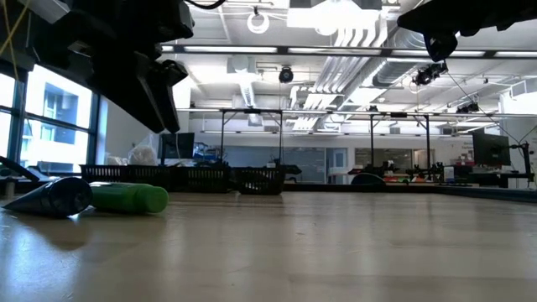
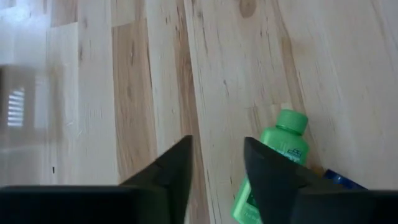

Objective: Pick & Place Travel size toiletries
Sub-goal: Put the shampoo into the middle right black bin

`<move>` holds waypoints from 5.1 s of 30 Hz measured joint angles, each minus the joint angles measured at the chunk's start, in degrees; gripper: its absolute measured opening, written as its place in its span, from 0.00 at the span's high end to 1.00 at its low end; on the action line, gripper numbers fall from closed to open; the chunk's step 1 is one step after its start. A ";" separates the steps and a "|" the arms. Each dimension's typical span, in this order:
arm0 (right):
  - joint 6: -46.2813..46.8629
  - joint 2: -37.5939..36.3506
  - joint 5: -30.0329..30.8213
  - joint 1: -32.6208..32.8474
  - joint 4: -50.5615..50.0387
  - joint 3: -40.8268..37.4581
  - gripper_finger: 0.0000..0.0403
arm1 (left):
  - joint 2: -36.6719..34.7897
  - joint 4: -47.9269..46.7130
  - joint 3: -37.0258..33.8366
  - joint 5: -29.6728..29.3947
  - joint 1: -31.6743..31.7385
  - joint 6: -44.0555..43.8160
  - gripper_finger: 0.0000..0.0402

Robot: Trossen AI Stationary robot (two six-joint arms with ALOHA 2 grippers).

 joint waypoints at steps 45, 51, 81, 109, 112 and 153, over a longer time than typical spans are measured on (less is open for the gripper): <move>-0.26 0.15 -0.27 0.00 -2.08 0.00 0.99 | 16.27 6.94 5.46 13.36 -0.51 -2.27 0.43; -0.02 0.15 -0.44 -0.01 -2.62 0.00 0.99 | 17.07 6.10 5.46 13.30 -2.59 -2.40 0.43; 0.24 0.20 -0.63 -0.02 -2.78 0.00 0.99 | 19.93 4.92 5.46 10.47 -3.39 -3.40 0.43; 1.72 0.20 -0.63 -0.01 -2.45 0.00 0.99 | 19.67 -6.44 5.54 10.54 -3.39 -1.60 0.43; 1.72 0.20 -0.63 -0.02 -2.45 0.00 0.99 | 19.71 -5.92 5.48 10.40 -3.39 -0.11 0.43; 1.52 4.83 -0.63 -0.01 -0.62 0.00 0.99 | 19.82 -4.06 5.40 10.27 -3.45 3.23 0.72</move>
